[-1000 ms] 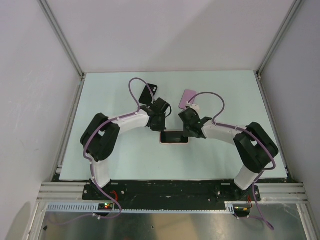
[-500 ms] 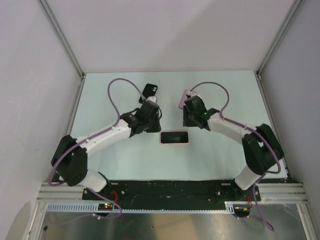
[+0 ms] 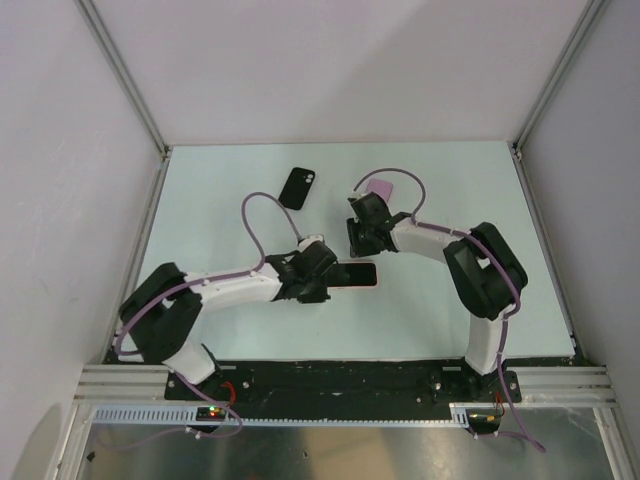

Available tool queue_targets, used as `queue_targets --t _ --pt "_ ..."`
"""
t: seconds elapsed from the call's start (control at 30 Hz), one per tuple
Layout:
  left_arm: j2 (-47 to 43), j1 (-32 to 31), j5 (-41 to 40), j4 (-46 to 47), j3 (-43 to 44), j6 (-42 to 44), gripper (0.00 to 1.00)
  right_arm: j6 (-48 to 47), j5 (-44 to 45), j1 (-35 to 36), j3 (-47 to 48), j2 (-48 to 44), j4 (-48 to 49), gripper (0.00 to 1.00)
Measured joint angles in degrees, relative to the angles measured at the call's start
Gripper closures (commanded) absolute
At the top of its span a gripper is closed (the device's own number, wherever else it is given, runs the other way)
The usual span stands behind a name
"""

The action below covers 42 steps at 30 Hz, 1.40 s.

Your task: Put the phone into the phone case

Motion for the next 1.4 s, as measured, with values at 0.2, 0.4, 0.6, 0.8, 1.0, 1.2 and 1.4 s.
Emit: queue_targets --t 0.2,0.4,0.6,0.8,1.0,1.2,1.4 --pt "8.35 1.14 -0.17 1.51 5.27 -0.07 0.99 0.26 -0.48 0.61 -0.66 -0.22 0.09 0.69" --pt "13.05 2.97 -0.17 0.57 10.25 1.07 0.99 3.08 -0.22 -0.09 -7.98 -5.18 3.39 0.68" --pt "19.89 3.52 -0.15 -1.11 19.17 3.02 1.00 6.71 2.21 -1.79 -17.55 -13.35 3.45 0.68" --pt "25.79 2.73 0.68 -0.15 26.73 3.56 1.00 9.70 2.64 -3.80 -23.80 -19.52 2.45 0.68" --pt "28.17 0.92 1.33 0.20 29.83 3.43 1.00 10.64 2.60 -7.61 -25.57 -21.55 1.40 0.67" --pt "28.98 -0.26 2.10 -0.09 31.04 3.39 1.00 11.34 2.47 -10.64 -25.62 -21.77 0.98 0.67" --pt "31.32 -0.70 3.78 -0.37 34.40 3.41 0.99 12.55 3.76 -12.85 -26.56 -23.19 -0.28 0.63"
